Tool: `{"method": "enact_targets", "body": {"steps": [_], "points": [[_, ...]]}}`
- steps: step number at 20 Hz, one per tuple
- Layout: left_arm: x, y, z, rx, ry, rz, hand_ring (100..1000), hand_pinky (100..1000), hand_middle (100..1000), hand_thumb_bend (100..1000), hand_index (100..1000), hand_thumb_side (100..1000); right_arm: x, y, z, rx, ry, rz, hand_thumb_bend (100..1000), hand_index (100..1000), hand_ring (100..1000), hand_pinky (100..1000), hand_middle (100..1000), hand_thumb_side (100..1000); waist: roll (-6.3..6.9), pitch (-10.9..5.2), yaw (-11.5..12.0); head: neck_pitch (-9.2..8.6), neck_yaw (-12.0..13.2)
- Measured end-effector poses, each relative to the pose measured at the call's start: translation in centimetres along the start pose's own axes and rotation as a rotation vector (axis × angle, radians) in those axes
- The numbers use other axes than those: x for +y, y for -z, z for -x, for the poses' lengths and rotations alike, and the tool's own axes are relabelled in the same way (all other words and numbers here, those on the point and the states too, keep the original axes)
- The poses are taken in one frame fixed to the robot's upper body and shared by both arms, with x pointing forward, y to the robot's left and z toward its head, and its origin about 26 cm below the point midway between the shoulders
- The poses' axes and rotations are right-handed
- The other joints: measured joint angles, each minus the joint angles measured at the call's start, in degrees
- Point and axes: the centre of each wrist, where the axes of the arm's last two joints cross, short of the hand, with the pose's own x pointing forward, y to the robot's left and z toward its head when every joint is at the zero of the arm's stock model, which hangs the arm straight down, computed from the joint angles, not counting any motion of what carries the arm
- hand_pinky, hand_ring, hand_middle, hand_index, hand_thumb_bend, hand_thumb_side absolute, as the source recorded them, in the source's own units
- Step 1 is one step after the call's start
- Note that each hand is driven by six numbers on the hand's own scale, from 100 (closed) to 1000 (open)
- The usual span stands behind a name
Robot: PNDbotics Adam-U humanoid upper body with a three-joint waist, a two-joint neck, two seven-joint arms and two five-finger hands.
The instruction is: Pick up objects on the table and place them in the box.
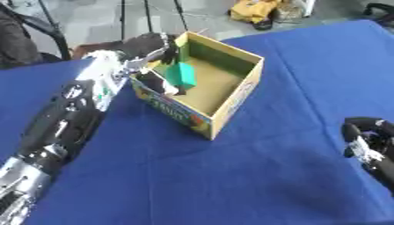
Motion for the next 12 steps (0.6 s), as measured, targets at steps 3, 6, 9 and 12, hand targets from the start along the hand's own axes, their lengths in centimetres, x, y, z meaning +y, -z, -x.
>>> {"method": "enact_targets", "body": {"steps": [3,6,9,12], "points": [[-0.49,0.16,-0.24,-0.02,0.017,0.03,617,655,613,853,739,586,0.0,0.07,-0.06,-0.002,0.0,-0.001,341,717,407,425,518,556,0.0,0.0,0.0,0.01,0.1],[-0.82,0.14,-0.25,-0.034,0.02,0.055,641,668,651,870,755,620,0.0,0.08,-0.06,-0.002,0.0,-0.001,341,717,407,425,518,556,0.0,-0.01,0.1,0.03,0.2],[-0.9,0.08,-0.24,-0.039,0.014,0.051,608,650,602,811,719,636,0.0,0.08,-0.06,-0.002,0.0,-0.001,340,717,407,425,518,556,0.0,-0.05,0.3,0.04,0.2],[-0.54,-0.2,-0.23,-0.042,-0.034,-0.022,595,640,580,720,703,634,-0.01,-0.11,0.08,0.005,0.001,0.001,338,717,407,425,518,555,-0.01,-0.34,1.3,0.1,0.0]]}}
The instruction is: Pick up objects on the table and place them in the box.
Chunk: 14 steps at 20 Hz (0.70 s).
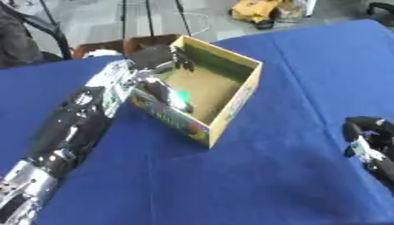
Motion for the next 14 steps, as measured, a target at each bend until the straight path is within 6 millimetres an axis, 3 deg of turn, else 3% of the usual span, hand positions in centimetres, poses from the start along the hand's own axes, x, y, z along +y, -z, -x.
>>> {"method": "enact_targets", "body": {"steps": [4,7,8,12,13,14], "points": [[1.9,-1.7,0.6,-0.003,-0.136,-0.184,595,635,572,507,704,734,-0.2,-0.4,0.4,0.015,0.0,0.013,338,717,407,425,518,555,-0.08,-0.75,2.6,0.18,-1.1],[2.5,-4.1,0.9,-0.002,-0.322,-0.302,609,641,584,500,720,776,-0.4,-0.7,0.6,0.026,0.0,0.028,337,717,408,425,518,557,-0.66,-1.0,4.9,0.66,-2.2],[2.4,-5.2,0.9,0.002,-0.385,-0.327,604,631,579,466,728,828,-0.5,-0.7,0.6,0.026,0.0,0.034,339,717,408,425,518,558,-0.87,-1.05,5.6,0.77,-2.5],[0.4,-9.4,0.2,0.036,-0.696,-0.437,623,636,597,486,740,883,-0.8,-0.9,0.8,0.033,-0.002,0.059,341,718,409,426,519,558,-1.64,-1.08,8.2,1.02,-3.8],[0.0,-10.4,-0.2,0.04,-0.764,-0.463,625,638,602,420,742,909,-0.8,-0.9,0.8,0.032,-0.002,0.064,346,718,409,426,519,543,-1.79,-1.06,8.6,1.04,-4.0],[-0.4,-11.4,-0.6,0.046,-0.822,-0.485,625,639,599,491,741,912,-0.9,-0.9,0.8,0.032,-0.003,0.068,342,718,409,426,519,557,-1.86,-1.03,9.0,1.05,-4.1]]}}
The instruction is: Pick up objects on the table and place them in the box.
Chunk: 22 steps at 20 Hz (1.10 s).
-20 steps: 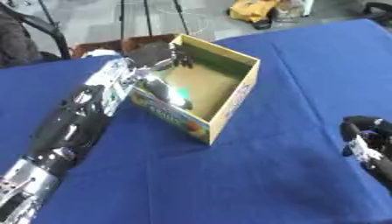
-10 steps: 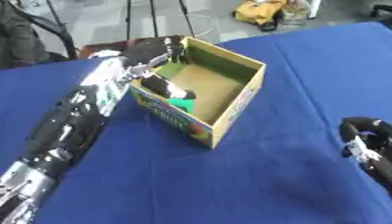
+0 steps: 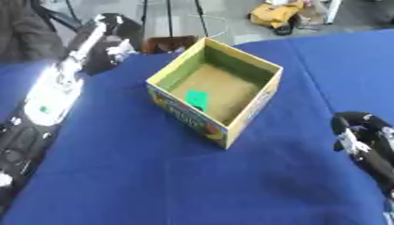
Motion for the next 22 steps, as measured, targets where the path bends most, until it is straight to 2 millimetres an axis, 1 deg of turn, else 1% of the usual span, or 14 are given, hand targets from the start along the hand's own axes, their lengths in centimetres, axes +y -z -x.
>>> {"method": "enact_targets", "body": {"steps": [2,3,4,7,8,10,13,15,18,22], "points": [[-0.1,-2.1,-0.1,0.027,-0.084,-0.045,622,635,593,484,738,962,-0.1,0.0,0.0,0.001,0.0,0.007,343,718,409,426,520,556,-0.07,0.14,0.8,0.02,-0.2],[-0.1,-3.1,0.0,0.048,-0.114,-0.066,621,635,593,482,738,972,-0.1,0.0,0.0,0.001,-0.001,0.011,343,718,410,426,520,556,-0.16,0.25,1.2,0.08,-0.3],[-0.2,-4.0,0.3,0.074,-0.143,-0.085,623,635,595,485,740,1000,-0.2,-0.1,0.1,0.002,-0.001,0.013,342,720,410,427,520,557,-0.28,0.29,1.5,0.25,-0.3],[-0.8,-6.0,0.8,0.138,-0.214,-0.133,622,634,594,480,741,1000,-0.2,-0.2,0.2,0.008,-0.001,0.018,341,721,411,427,521,560,-0.48,0.29,2.3,0.46,-0.5],[-1.0,-6.6,1.0,0.154,-0.234,-0.148,621,632,592,443,740,1000,-0.2,-0.2,0.2,0.009,-0.001,0.019,342,721,412,427,521,560,-0.5,0.29,2.4,0.47,-0.5],[-1.5,-7.5,1.4,0.186,-0.273,-0.169,621,632,591,443,740,1000,-0.2,-0.2,0.2,0.009,-0.001,0.022,341,722,412,428,522,561,-0.6,0.29,2.6,0.48,-0.6],[-2.5,-8.6,1.8,0.222,-0.326,-0.191,620,632,591,459,740,1000,-0.2,-0.2,0.2,0.008,-0.001,0.025,340,723,413,428,523,565,-0.64,0.29,2.6,0.49,-0.6],[-3.1,-9.1,2.0,0.237,-0.353,-0.204,620,633,591,442,739,1000,-0.2,-0.2,0.2,0.009,0.0,0.027,337,723,414,428,523,564,-0.65,0.29,2.7,0.5,-0.5],[-3.8,-9.7,2.2,0.251,-0.376,-0.208,621,634,591,450,740,1000,-0.2,-0.2,0.2,0.008,0.0,0.032,338,723,414,428,523,567,-0.66,0.29,2.9,0.52,-0.4],[-4.3,-10.0,2.3,0.256,-0.385,-0.203,620,634,590,457,738,1000,-0.2,-0.2,0.2,0.008,0.002,0.039,338,723,415,428,523,565,-0.78,0.3,3.0,0.79,-0.2]]}}
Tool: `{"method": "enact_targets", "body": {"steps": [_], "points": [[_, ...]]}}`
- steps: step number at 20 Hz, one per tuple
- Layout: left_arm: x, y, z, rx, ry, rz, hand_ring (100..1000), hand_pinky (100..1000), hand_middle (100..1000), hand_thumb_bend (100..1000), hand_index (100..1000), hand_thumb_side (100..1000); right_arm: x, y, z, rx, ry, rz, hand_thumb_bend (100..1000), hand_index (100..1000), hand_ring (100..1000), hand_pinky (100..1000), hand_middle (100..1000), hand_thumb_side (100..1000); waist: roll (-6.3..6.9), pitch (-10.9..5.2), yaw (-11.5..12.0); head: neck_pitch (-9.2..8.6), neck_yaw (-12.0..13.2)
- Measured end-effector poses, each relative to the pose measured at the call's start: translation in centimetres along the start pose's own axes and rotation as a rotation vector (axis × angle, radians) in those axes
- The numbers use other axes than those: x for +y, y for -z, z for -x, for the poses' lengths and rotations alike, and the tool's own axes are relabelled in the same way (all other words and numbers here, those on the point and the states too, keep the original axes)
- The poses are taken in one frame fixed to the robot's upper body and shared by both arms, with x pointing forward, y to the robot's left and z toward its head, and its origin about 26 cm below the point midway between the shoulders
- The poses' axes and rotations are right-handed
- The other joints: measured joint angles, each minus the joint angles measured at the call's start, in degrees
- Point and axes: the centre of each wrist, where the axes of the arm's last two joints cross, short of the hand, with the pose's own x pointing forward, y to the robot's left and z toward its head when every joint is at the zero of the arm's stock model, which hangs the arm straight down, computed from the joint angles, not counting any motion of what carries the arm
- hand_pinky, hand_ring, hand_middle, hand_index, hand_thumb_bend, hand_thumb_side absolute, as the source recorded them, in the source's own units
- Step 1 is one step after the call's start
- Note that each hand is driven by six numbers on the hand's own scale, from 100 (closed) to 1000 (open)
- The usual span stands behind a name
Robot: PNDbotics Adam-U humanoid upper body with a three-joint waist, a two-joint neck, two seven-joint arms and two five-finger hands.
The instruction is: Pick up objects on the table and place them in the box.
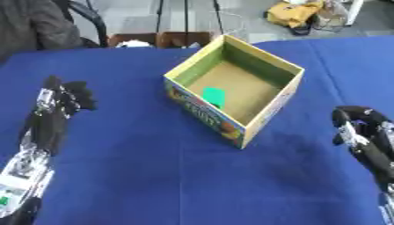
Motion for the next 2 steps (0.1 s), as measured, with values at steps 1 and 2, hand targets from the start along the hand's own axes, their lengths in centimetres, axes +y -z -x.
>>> {"method": "enact_targets", "body": {"steps": [1,2], "points": [[-0.06,-0.1,0.09,0.003,0.0,0.003,620,634,590,459,738,1000,0.0,0.0,0.0,0.0,0.0,0.002,338,723,415,429,524,565,-0.01,0.0,0.0,0.08,0.0],[-0.15,-0.14,0.15,0.004,-0.002,0.005,620,634,590,459,738,1000,0.0,0.0,0.0,-0.001,0.0,0.003,338,723,415,429,524,565,-0.02,0.01,0.0,0.16,0.0]]}}
